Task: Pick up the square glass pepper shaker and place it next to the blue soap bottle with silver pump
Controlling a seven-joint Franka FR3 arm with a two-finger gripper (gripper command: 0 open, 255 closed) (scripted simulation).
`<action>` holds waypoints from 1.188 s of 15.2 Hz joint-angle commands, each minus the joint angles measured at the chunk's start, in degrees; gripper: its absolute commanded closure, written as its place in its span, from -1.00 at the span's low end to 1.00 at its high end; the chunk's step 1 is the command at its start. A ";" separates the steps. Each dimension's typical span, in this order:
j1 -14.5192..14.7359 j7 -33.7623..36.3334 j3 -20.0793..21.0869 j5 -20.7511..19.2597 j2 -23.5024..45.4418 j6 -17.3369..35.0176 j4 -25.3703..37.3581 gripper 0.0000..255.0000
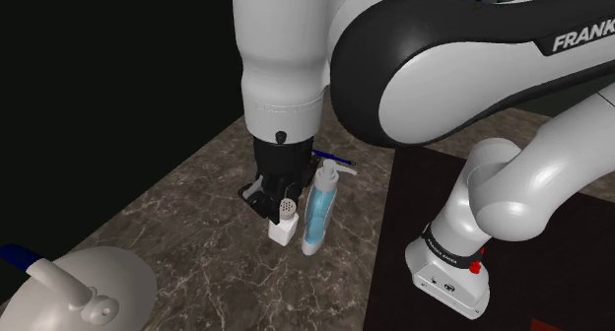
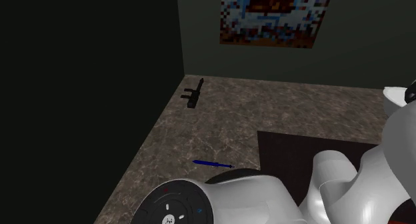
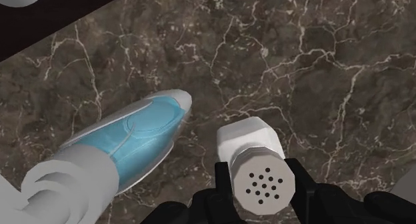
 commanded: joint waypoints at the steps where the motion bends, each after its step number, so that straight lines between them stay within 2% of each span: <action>1: 0.04 0.02 0.30 0.08 0.28 1.66 -1.36 1.00; 18: -0.57 1.72 3.77 -0.92 6.25 15.97 -10.10 1.00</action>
